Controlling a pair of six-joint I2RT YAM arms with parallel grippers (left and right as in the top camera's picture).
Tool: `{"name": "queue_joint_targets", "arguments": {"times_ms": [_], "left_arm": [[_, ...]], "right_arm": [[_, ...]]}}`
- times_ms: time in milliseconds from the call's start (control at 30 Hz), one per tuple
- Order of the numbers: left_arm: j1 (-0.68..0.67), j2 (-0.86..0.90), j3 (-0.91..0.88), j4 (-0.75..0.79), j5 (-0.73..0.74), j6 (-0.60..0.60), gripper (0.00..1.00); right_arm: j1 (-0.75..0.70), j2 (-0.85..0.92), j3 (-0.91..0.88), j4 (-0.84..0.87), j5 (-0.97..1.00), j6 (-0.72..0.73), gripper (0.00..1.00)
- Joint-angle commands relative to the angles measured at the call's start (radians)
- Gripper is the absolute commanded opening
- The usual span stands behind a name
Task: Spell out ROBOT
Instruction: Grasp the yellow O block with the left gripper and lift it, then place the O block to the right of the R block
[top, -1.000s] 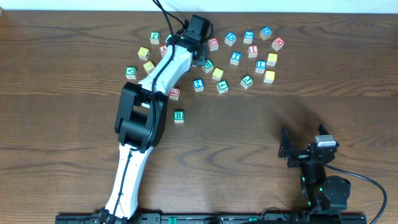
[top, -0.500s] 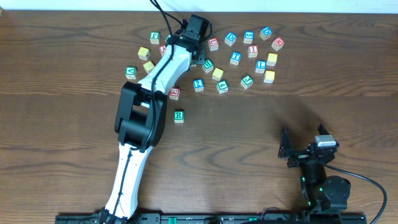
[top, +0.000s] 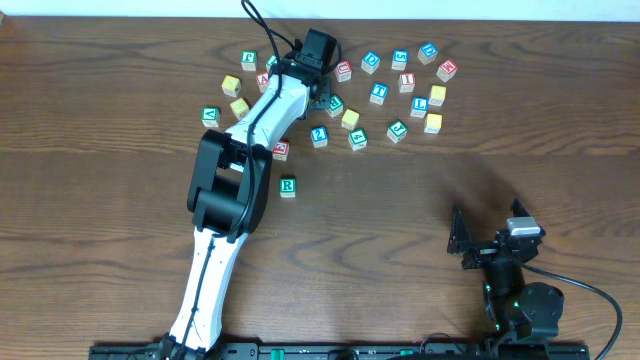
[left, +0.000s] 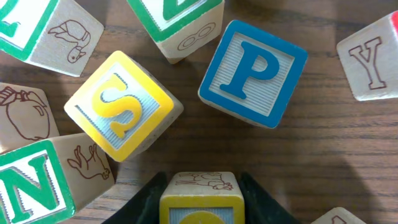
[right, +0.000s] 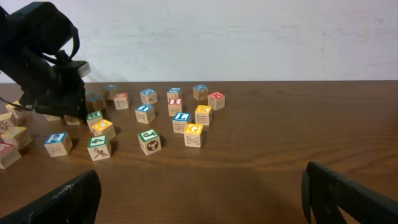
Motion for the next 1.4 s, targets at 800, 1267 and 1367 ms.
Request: {"name": "queue_joint_targets", "arguments": {"times_ms": [800,1267,1367], "left_arm": [[-0.095,-0.513,0.022,-0.704,0.013,-0.183,0.21],[-0.217,-0.513,-0.467,-0.437,0.062,-0.321,0.19],[-0.222,-0.513,-0.565,-0.303,0.062,-0.322,0.19]], "right_arm": [[0.004,-0.006,-0.002,-0.003,0.001,-0.015,0.99],[0.004,-0.006,-0.002,-0.003,0.001,-0.015,0.99],[0.004,-0.006,-0.002,-0.003,0.001,-0.015,0.99]]}}
